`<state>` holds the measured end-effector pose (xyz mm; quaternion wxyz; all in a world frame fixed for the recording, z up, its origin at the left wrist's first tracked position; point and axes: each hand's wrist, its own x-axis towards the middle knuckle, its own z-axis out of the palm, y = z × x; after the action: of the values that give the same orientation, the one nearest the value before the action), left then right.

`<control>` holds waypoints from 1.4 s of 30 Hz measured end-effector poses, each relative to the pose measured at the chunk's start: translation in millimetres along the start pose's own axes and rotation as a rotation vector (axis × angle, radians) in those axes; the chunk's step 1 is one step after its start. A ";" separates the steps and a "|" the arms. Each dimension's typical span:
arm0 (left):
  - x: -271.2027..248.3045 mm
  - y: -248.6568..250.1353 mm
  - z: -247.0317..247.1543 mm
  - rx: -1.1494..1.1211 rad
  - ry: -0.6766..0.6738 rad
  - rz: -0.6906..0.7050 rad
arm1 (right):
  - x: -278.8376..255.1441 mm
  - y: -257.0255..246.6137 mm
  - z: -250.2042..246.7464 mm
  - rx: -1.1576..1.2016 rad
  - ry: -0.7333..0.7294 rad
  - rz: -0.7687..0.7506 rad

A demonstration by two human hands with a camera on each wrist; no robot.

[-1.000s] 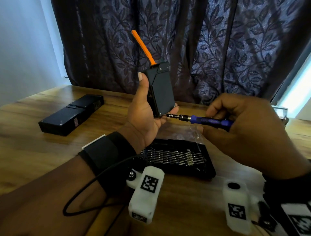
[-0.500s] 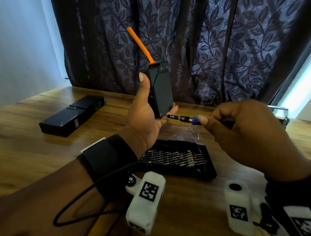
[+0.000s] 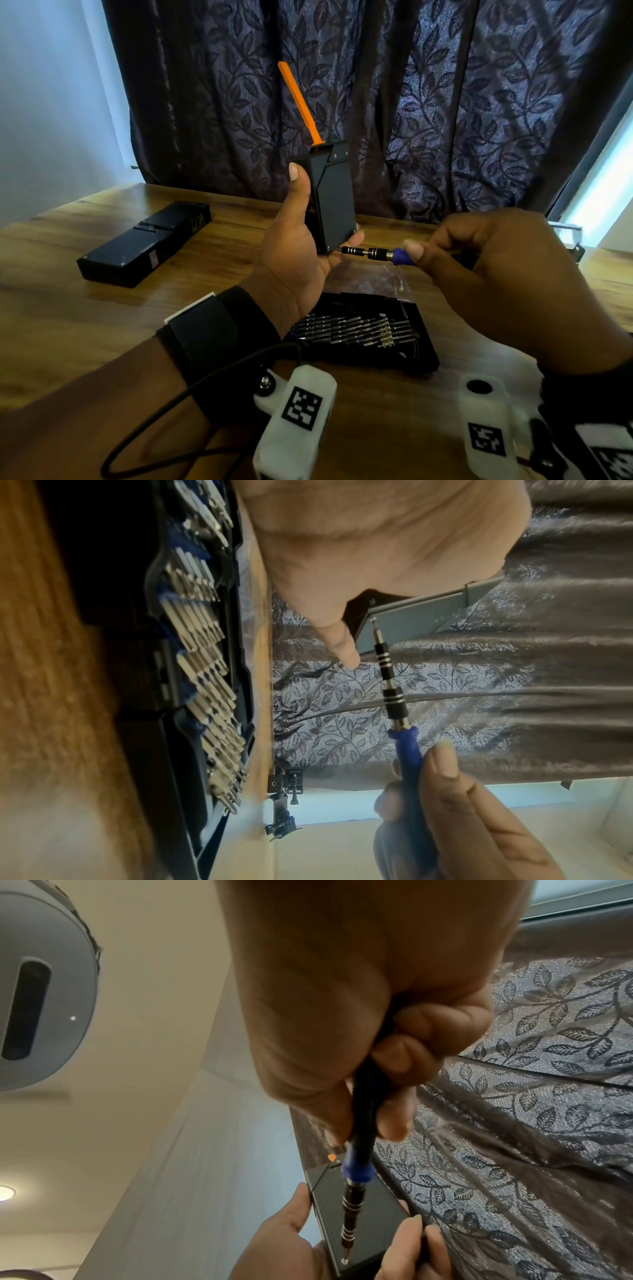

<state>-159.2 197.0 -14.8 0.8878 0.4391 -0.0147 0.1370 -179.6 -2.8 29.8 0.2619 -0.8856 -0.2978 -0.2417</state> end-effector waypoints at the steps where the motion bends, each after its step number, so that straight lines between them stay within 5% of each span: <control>1: -0.3 0.5 0.6 0.001 0.000 -0.001 | 0.3 0.4 -0.1 -0.001 -0.010 0.000; 42: -0.5 -5.1 1.0 -0.048 0.045 -0.060 | 1.3 12.6 0.8 0.024 -0.079 -0.046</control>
<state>-158.3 193.2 -18.3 0.9018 0.4149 0.0151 0.1199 -170.2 -10.5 25.9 0.2548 -0.8843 -0.3308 -0.2090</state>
